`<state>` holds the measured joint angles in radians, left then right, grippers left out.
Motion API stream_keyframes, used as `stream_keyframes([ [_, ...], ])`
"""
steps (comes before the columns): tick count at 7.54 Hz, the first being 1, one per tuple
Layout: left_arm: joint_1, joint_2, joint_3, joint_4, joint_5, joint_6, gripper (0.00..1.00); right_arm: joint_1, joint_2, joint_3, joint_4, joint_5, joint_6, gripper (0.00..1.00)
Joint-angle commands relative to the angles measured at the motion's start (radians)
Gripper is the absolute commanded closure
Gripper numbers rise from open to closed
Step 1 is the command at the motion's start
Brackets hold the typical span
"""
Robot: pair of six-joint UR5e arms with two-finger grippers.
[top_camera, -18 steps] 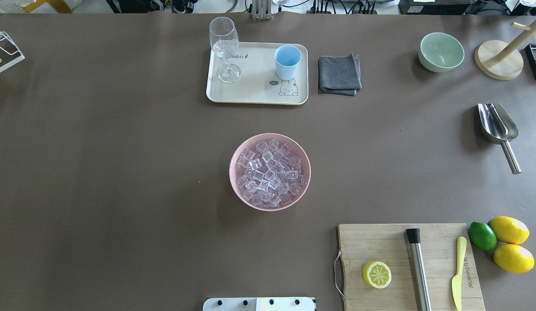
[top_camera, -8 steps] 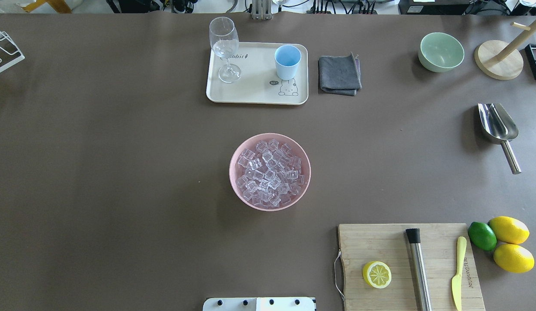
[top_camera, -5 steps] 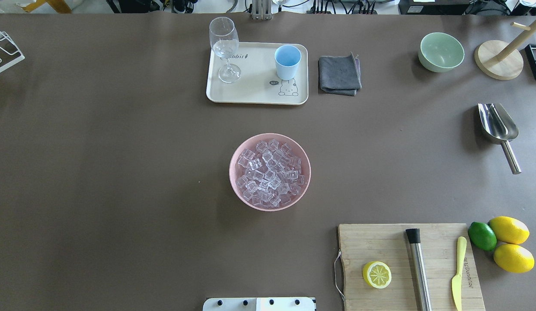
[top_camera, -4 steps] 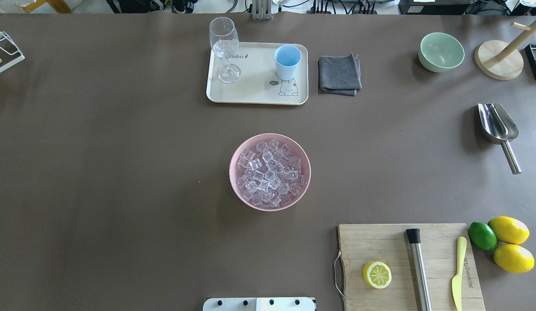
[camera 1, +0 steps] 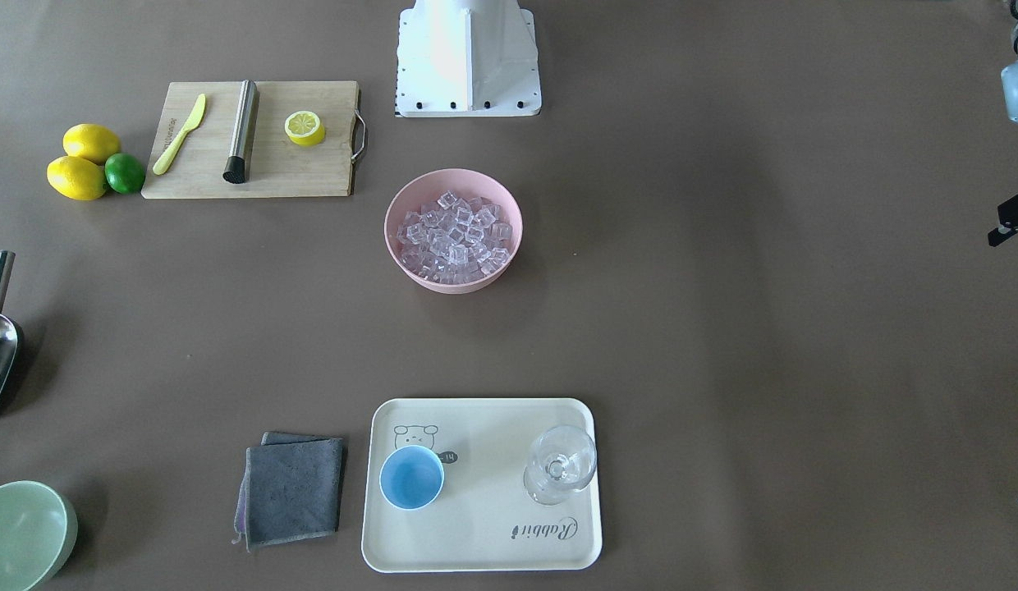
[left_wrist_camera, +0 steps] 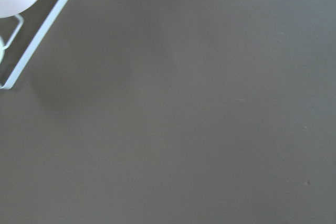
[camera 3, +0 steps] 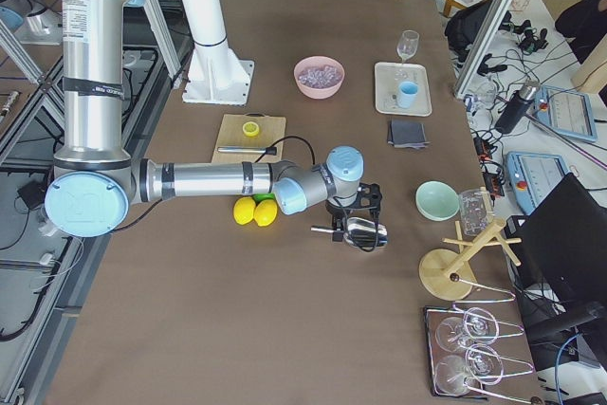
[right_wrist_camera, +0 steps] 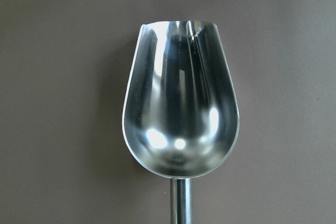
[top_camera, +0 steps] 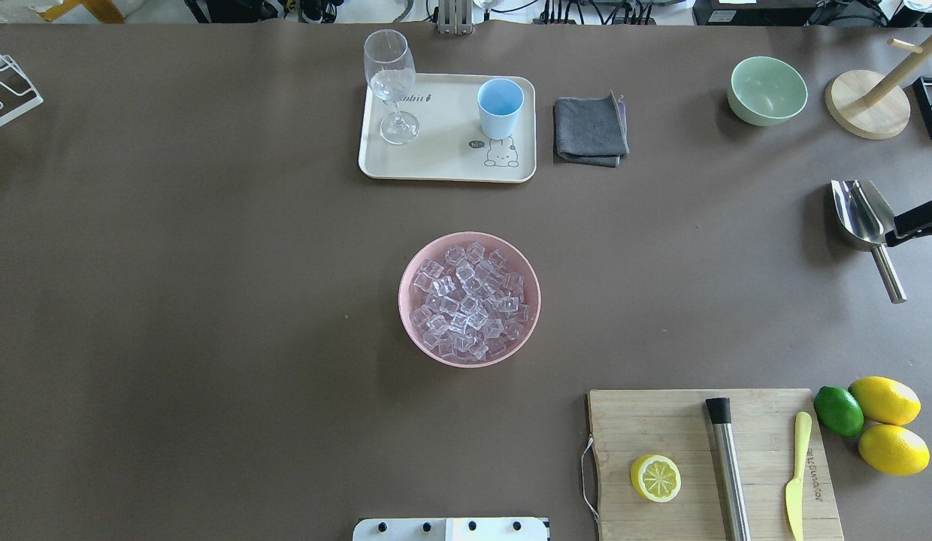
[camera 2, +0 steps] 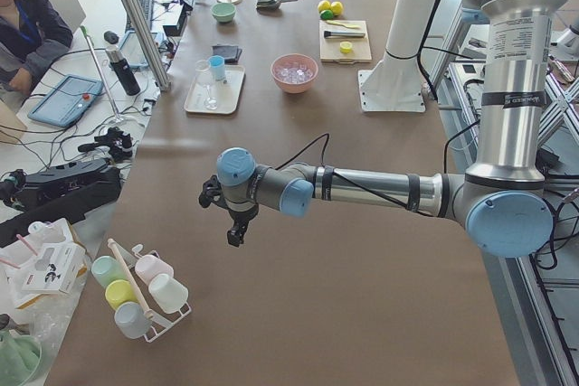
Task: Put ice in cup with scoop
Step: 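Lift the metal scoop with the right gripper while the left arm reaches toward the bowl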
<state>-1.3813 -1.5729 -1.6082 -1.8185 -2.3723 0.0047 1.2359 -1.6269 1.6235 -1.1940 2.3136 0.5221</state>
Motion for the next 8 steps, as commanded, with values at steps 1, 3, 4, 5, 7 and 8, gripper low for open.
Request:
stream_keyframes([
  [1, 0.132, -0.035, 0.016, -0.097, -0.002, -0.002, 0.02, -0.076, -0.005, -0.102, 0.131, -0.02, 0.055, 0.0],
  [3, 0.197, -0.132, -0.001, -0.082, -0.002, -0.008, 0.02, -0.102, 0.013, -0.134, 0.131, -0.032, 0.058, 0.0],
  [4, 0.264, -0.157, -0.027, -0.082, -0.001, -0.008, 0.02, -0.113, 0.019, -0.136, 0.131, -0.042, 0.062, 0.01],
  [5, 0.34, -0.189, -0.06, -0.087, 0.002, -0.026, 0.02, -0.116, 0.022, -0.137, 0.128, -0.042, 0.061, 0.2],
  [7, 0.433, -0.265, -0.085, -0.093, 0.011, -0.124, 0.02, -0.116, 0.021, -0.136, 0.126, -0.04, 0.062, 1.0],
  [8, 0.47, -0.285, -0.116, -0.093, 0.04, -0.13, 0.02, -0.116, 0.022, -0.136, 0.126, -0.036, 0.061, 1.0],
])
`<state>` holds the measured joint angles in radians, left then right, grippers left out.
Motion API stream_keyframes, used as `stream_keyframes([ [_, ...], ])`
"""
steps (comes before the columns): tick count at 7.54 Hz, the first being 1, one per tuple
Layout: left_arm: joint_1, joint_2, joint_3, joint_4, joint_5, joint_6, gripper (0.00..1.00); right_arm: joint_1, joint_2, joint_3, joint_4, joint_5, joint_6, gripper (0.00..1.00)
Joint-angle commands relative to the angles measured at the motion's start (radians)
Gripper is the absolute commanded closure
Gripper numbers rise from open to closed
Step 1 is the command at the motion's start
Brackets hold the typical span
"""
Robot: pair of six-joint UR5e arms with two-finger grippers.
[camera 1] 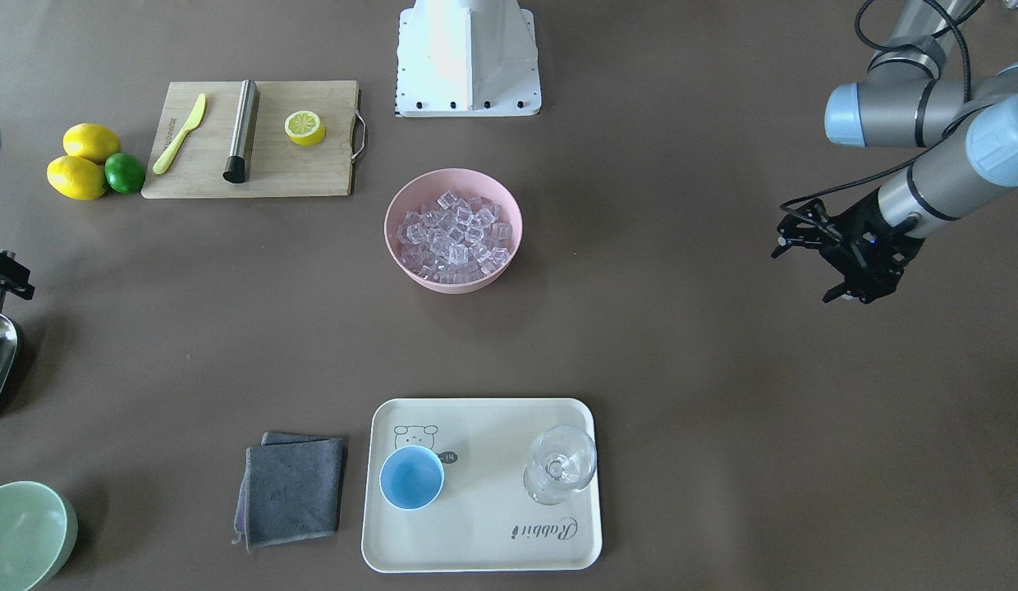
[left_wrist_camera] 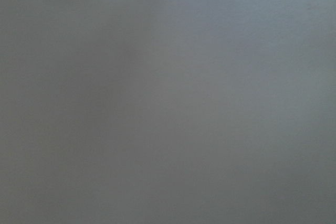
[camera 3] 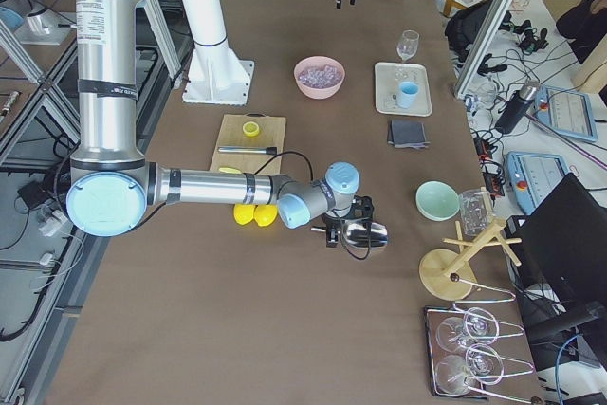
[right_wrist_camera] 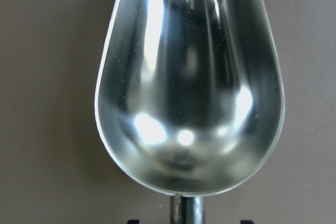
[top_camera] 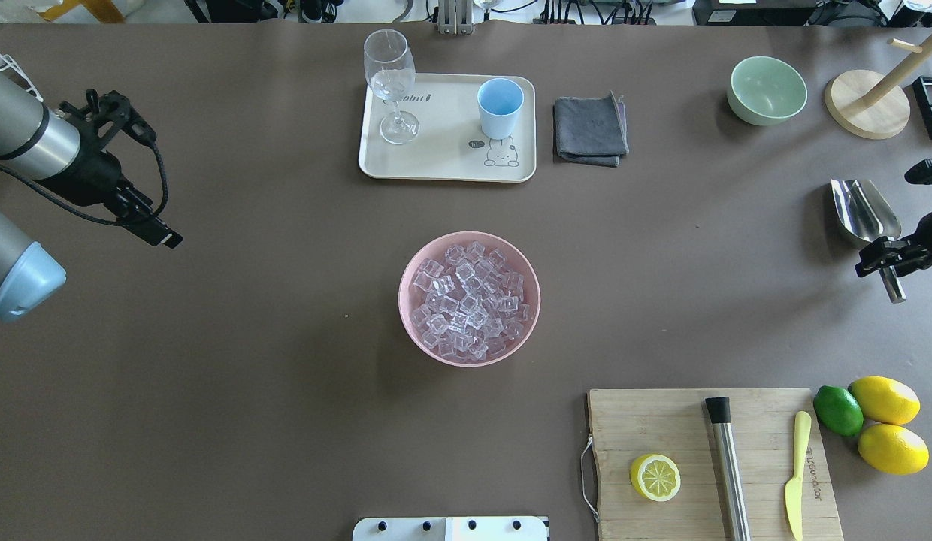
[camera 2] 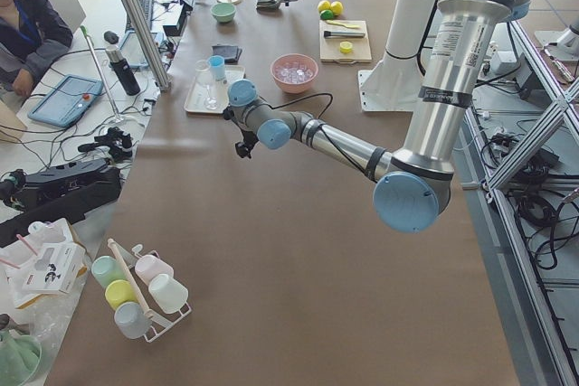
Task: Put ice in cup with scoop
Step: 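Lift the metal scoop with the right gripper while the left arm reaches toward the bowl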
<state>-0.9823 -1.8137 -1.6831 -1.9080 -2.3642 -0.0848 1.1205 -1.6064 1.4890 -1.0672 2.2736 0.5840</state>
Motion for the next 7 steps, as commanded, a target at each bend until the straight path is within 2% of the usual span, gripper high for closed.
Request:
stream_keyframes([
  [1, 0.136, -0.053, -0.075, -0.006, 0.067, -0.036, 0.02, -0.001, 0.0, 0.002, -0.002, 0.013, -0.007, 1.0],
  [2, 0.195, -0.053, -0.093, -0.047, 0.118, -0.035, 0.02, 0.001, 0.012, 0.016, -0.028, 0.029, -0.009, 1.0],
  [3, 0.218, -0.058, -0.095, -0.084, 0.134, -0.036, 0.02, 0.01, 0.026, 0.086, -0.133, 0.049, -0.019, 1.0],
  [4, 0.262, -0.079, -0.095, -0.088, 0.137, -0.035, 0.02, 0.036, 0.06, 0.155, -0.286, 0.038, -0.094, 1.0],
  [6, 0.385, -0.165, -0.072, -0.085, 0.254, -0.035, 0.02, 0.087, 0.123, 0.27, -0.527, -0.033, -0.267, 1.0],
  [7, 0.423, -0.223, -0.023, -0.1, 0.273, -0.035, 0.02, 0.087, 0.129, 0.34, -0.577, -0.087, -0.314, 1.0],
])
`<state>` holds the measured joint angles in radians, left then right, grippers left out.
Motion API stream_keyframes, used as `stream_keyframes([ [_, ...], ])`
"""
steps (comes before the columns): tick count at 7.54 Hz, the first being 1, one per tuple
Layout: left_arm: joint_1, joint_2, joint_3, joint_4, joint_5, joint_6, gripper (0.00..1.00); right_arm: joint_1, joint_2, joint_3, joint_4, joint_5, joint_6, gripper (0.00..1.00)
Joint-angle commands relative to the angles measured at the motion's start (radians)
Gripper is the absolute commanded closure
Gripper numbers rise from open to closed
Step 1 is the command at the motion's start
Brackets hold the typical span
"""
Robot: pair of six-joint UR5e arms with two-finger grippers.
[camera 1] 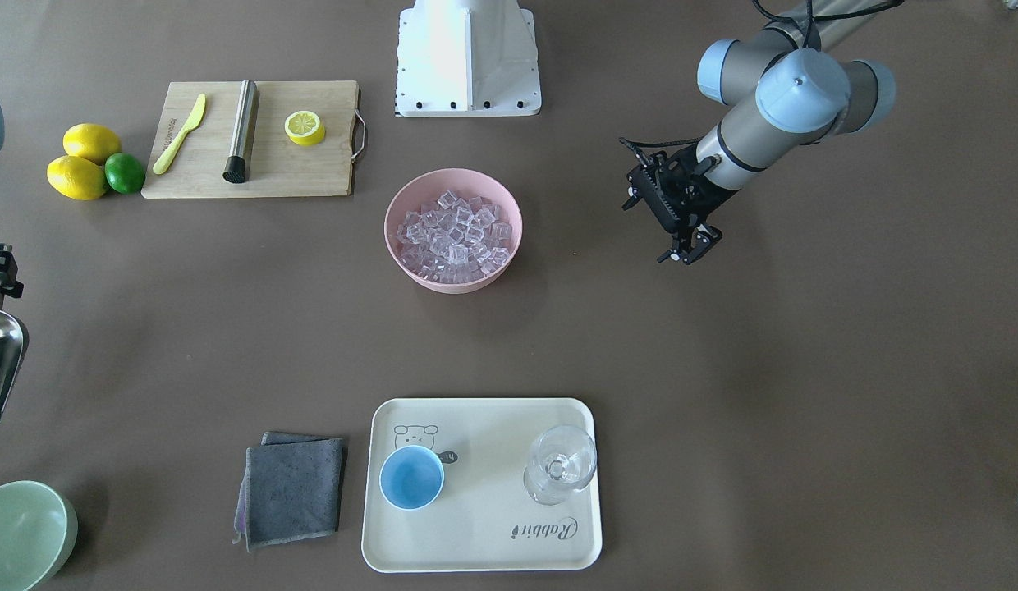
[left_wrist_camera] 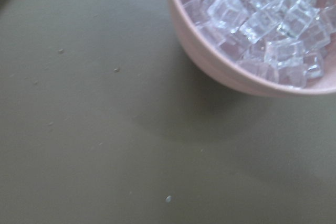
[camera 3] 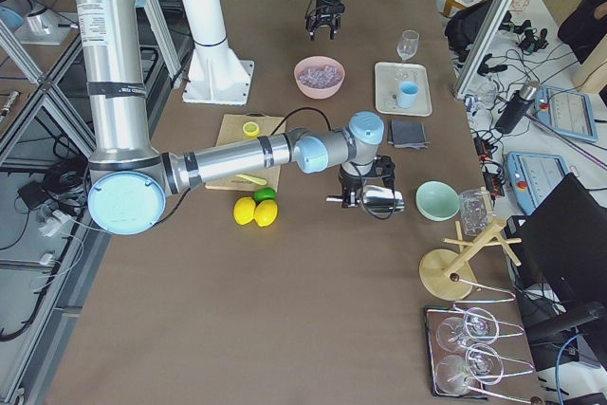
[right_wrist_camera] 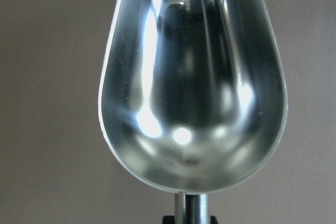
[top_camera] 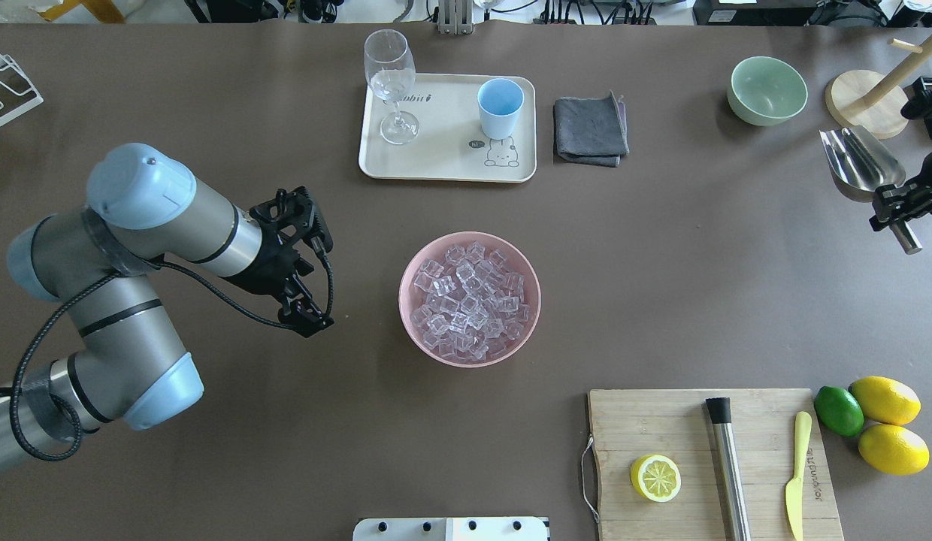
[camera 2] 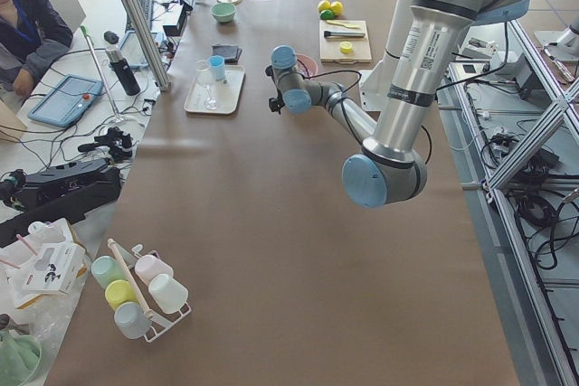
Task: Put ice in cup with scoop
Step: 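Lift the metal scoop with the right gripper while the left arm reaches toward the bowl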
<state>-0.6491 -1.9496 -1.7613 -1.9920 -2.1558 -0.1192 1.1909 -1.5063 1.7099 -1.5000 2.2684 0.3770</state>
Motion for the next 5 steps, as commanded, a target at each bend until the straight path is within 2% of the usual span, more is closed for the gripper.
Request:
stream_keyframes([
  [1, 0.107, -0.115, 0.113, -0.086, 0.065, -0.002, 0.02, 0.016, 0.031, 0.158, -0.146, -0.108, -0.236, 1.0],
  [3, 0.111, -0.121, 0.186, -0.187, 0.065, 0.006, 0.02, 0.016, 0.043, 0.221, -0.137, -0.115, -0.441, 1.0],
  [5, 0.108, -0.108, 0.201, -0.307, 0.065, 0.054, 0.02, -0.002, 0.069, 0.246, -0.134, -0.171, -0.693, 1.0],
])
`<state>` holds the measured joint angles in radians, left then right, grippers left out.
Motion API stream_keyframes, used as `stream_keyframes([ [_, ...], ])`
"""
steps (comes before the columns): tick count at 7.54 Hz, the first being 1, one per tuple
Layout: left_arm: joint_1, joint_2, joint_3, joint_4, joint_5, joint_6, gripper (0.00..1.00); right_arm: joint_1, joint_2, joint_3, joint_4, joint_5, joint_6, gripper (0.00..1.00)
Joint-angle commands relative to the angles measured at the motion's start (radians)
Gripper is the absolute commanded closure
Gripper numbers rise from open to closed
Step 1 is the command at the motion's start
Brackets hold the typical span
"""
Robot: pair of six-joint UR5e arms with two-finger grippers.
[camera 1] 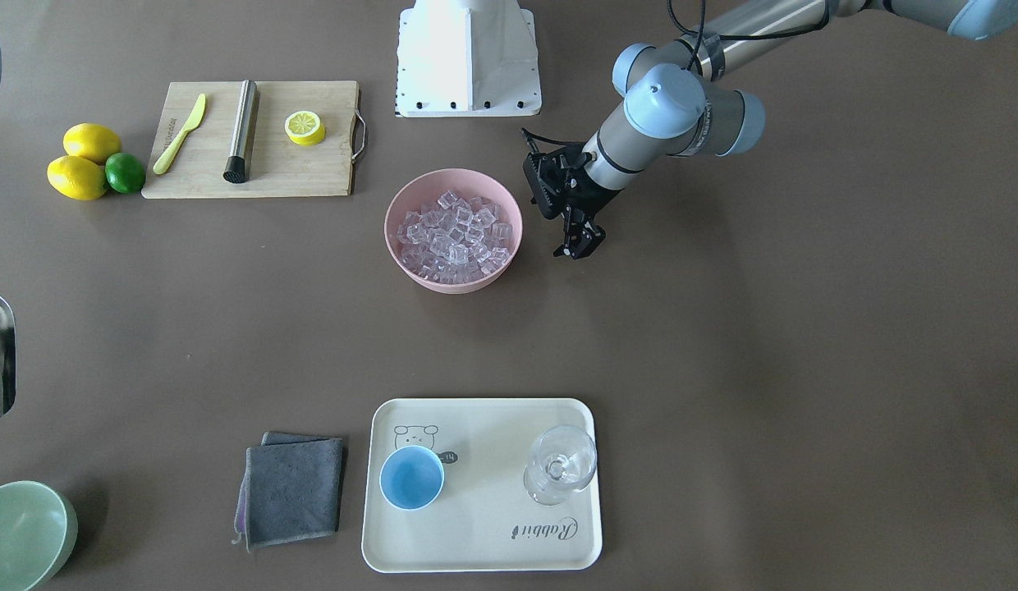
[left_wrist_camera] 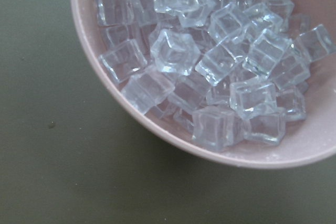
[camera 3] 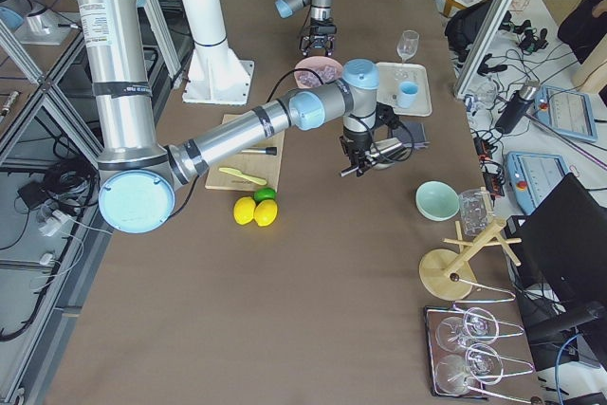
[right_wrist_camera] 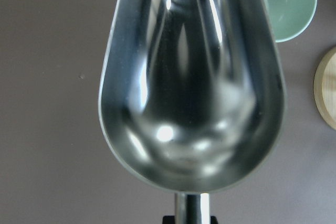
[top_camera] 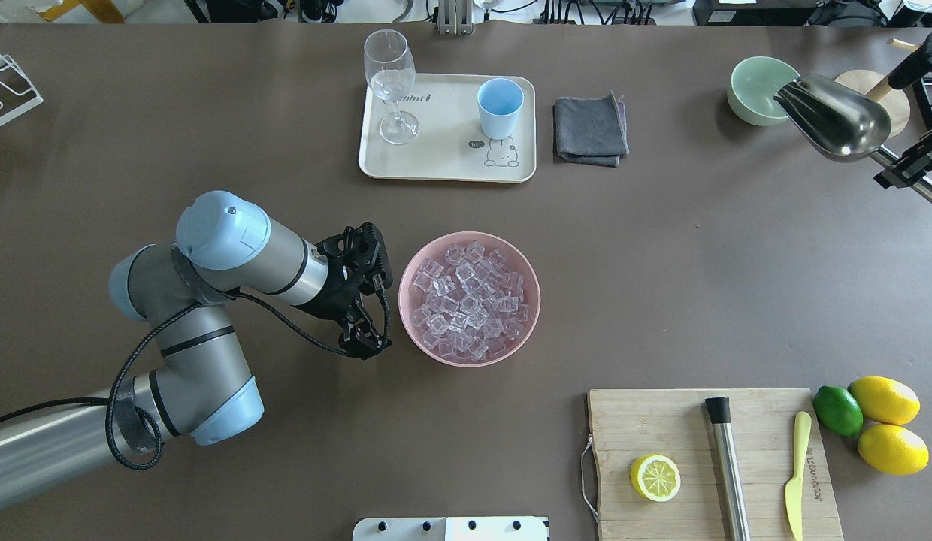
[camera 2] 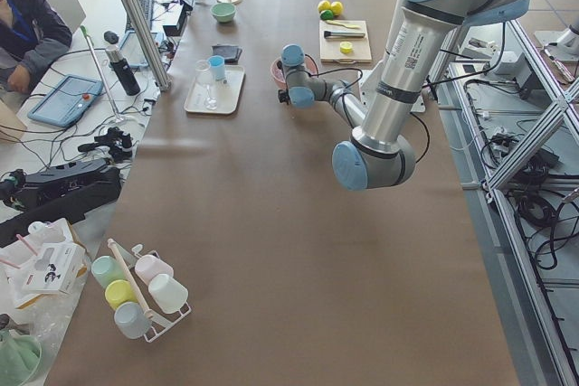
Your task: Put ice in cup with scoop
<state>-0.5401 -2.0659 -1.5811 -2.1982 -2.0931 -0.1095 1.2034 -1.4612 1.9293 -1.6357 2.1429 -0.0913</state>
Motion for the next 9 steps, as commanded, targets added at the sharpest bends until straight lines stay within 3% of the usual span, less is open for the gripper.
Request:
stream_keyframes([
  [1, -0.024, 0.022, 0.035, -0.168, 0.001, 0.127, 0.02, -0.04, 0.037, 0.04, 0.002, -0.096, -0.343, 1.0],
  [3, -0.037, 0.023, 0.102, -0.345, 0.01, 0.151, 0.02, -0.188, 0.094, 0.082, 0.0, -0.243, -0.478, 1.0],
  [5, -0.04, 0.02, 0.18, -0.515, 0.039, 0.146, 0.02, -0.273, 0.122, 0.105, -0.015, -0.239, -0.489, 1.0],
  [7, -0.038, 0.006, 0.227, -0.587, 0.044, 0.107, 0.02, -0.323, 0.178, 0.177, -0.227, -0.227, -0.58, 1.0],
  [9, -0.024, -0.022, 0.246, -0.589, 0.042, 0.048, 0.02, -0.327, 0.27, 0.302, -0.567, -0.201, -0.68, 1.0],
])
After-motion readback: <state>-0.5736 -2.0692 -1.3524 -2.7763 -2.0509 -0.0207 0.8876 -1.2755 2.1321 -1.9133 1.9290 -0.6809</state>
